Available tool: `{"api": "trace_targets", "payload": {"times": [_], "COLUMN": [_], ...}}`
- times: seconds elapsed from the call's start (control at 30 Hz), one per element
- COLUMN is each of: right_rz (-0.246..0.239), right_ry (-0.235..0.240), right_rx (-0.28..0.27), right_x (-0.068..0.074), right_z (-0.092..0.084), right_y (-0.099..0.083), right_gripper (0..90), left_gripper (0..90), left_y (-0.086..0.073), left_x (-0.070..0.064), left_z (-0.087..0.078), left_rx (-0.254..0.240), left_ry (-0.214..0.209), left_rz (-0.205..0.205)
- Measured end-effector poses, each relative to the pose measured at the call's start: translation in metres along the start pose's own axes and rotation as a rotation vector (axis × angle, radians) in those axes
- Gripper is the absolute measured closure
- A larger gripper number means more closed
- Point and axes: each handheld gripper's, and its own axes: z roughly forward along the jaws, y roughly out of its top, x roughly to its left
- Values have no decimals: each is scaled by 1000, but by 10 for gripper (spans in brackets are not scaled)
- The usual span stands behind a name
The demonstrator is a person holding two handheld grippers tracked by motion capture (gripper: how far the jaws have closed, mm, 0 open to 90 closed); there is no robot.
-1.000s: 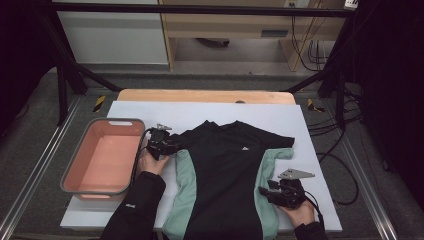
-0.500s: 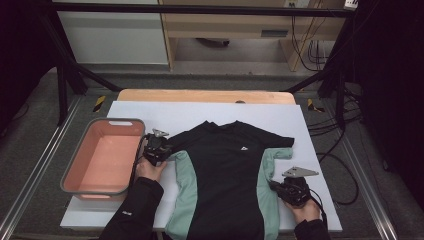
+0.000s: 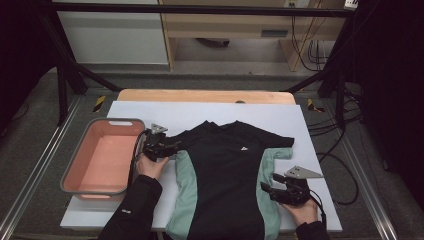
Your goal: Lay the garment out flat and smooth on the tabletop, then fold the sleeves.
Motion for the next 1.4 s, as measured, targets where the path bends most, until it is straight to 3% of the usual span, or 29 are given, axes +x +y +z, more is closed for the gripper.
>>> {"api": "trace_targets", "payload": {"times": [0.07, 0.2, 0.27, 0.37, 0.6, 1.13, 1.23, 1.4], "right_rz": [-8, -9, -14, -25, -31, -29, -27, -26], "right_ry": [-1, -11, -9, -9, -1, 14, 13, 12], "right_rx": [-8, -29, -41, -46, -51, -42, -40, -33], "right_x": [0, 0, 0, 0, 4, 3, 3, 3], "right_z": [-1, -1, -1, -1, 0, 0, 0, 1], "right_y": [0, 0, 0, 1, 3, 3, 3, 3], "right_gripper": [279, 190, 153, 131, 97, 82, 82, 80], "left_gripper": [323, 223, 168, 143, 143, 141, 185, 270], "left_y": [2, 5, 7, 11, 19, 14, 13, 12], "left_x": [0, 1, 2, 3, 7, 15, 17, 21], "left_z": [-3, -7, -7, -5, 11, 38, 40, 43], "left_rx": [-24, -75, -79, -72, -13, 58, 67, 81], "left_ry": [-39, -74, -94, -77, -36, -28, -18, 18], "left_rz": [-11, -4, 2, 23, 34, -1, -11, 12]}}
